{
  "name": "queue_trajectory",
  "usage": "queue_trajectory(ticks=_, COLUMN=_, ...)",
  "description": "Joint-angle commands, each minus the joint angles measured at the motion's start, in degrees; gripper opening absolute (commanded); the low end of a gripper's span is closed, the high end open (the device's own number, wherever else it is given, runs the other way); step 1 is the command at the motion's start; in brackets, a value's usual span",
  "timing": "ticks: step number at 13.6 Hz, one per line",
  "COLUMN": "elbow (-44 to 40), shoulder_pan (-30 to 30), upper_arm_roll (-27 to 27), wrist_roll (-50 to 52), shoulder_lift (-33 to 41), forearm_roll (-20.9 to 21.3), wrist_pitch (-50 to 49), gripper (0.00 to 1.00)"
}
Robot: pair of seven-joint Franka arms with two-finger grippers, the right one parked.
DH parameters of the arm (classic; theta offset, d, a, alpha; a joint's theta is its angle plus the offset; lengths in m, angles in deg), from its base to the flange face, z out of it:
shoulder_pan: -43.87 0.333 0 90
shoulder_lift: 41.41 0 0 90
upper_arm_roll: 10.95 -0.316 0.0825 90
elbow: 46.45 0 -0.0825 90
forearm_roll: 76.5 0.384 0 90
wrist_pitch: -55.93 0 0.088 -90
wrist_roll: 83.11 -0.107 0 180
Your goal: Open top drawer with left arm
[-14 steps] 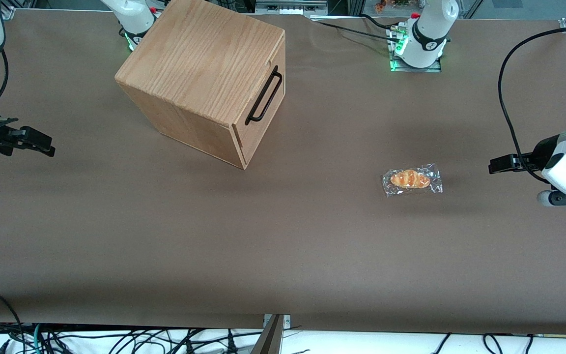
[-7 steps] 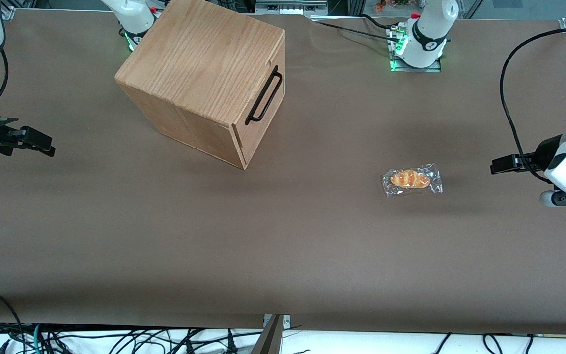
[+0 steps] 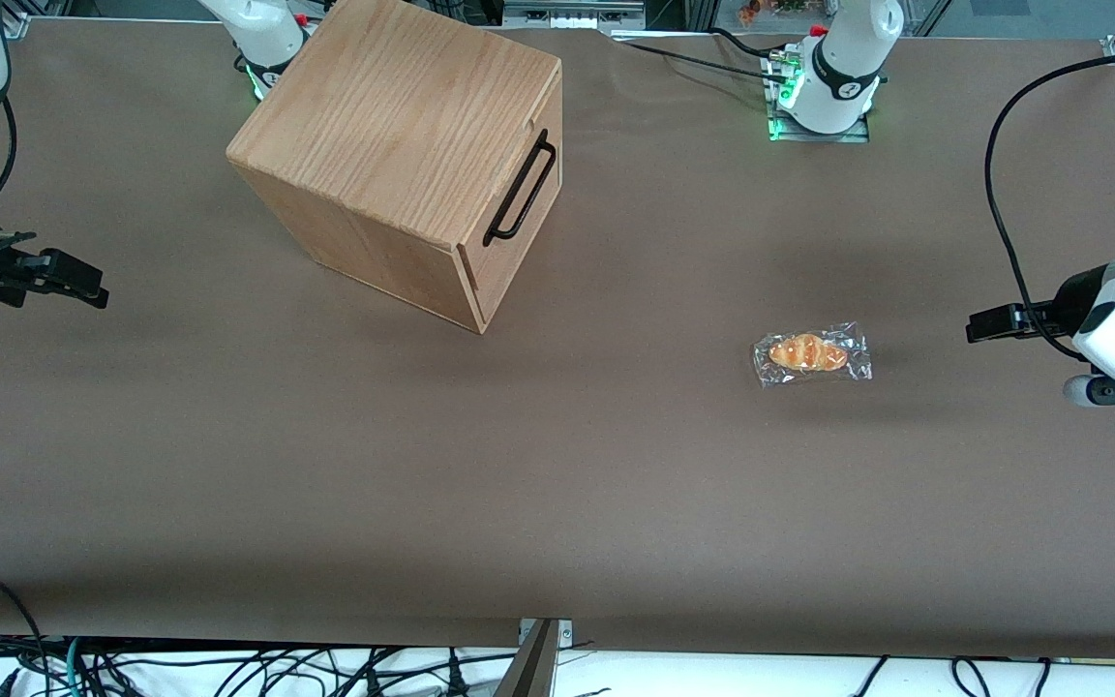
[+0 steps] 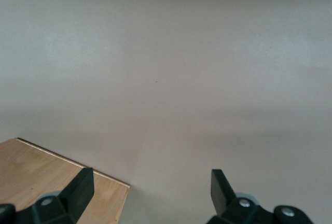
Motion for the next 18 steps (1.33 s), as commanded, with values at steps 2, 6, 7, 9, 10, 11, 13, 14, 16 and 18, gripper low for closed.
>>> queue_trajectory(ticks=2, elbow=0.4, shoulder_pan=-0.5, upper_arm_roll=-0.1, wrist_roll=-1.3, shoulder_lift=0.3, forearm_roll=-0.7, wrist_pitch=0.3, gripper=1.00)
queue_trajectory(ticks=6, elbow=0.4, shoulder_pan=-1.4, upper_arm_roll=0.0, wrist_roll=-0.9, shoulder_lift=0.4, forearm_roll=-0.9, wrist_pitch=0.2, gripper=1.00)
queue_trajectory(ticks=7, elbow=0.4, shoulder_pan=-1.6, upper_arm_roll=0.1, wrist_roll=-0.7, shoulder_lift=0.4, forearm_roll=-0.9, wrist_pitch=0.0, gripper=1.00)
queue_trajectory(ticks=9, elbow=0.4, shoulder_pan=-3.2, upper_arm_roll=0.1, wrist_roll=-0.6, shoulder_lift=0.4, forearm_roll=-1.0, wrist_pitch=-0.2, gripper=1.00)
queue_trajectory(ticks=10, elbow=0.5, shoulder_pan=-4.1, upper_arm_roll=0.3, wrist_roll=-0.6, shoulder_lift=0.4, forearm_roll=-1.1, wrist_pitch=-0.3, gripper=1.00)
queue_trajectory(ticks=11, elbow=0.7, shoulder_pan=-4.6, upper_arm_roll=1.2, wrist_roll=-0.5, shoulder_lift=0.4, forearm_roll=-1.2, wrist_pitch=-0.3, gripper=1.00)
queue_trajectory(ticks=13, elbow=1.0, shoulder_pan=-4.6, upper_arm_roll=4.6, wrist_roll=0.2, shoulder_lift=0.4, forearm_roll=-1.2, wrist_pitch=-0.4, gripper=1.00)
queue_trajectory(ticks=14, elbow=1.1, shoulder_pan=-4.6, upper_arm_roll=5.8, wrist_roll=0.3, shoulder_lift=0.4, forearm_roll=-2.1, wrist_pitch=-0.4, gripper=1.00)
queue_trajectory(ticks=16, elbow=1.4, shoulder_pan=-4.7, upper_arm_roll=7.6, wrist_roll=2.9, shoulder_lift=0.3, forearm_roll=-4.8, wrist_pitch=-0.4, gripper=1.00)
queue_trajectory(ticks=18, elbow=1.9, shoulder_pan=-5.0, upper_arm_roll=11.2, wrist_roll=7.8, shoulder_lift=0.2, forearm_roll=-4.9, wrist_pitch=-0.4, gripper=1.00)
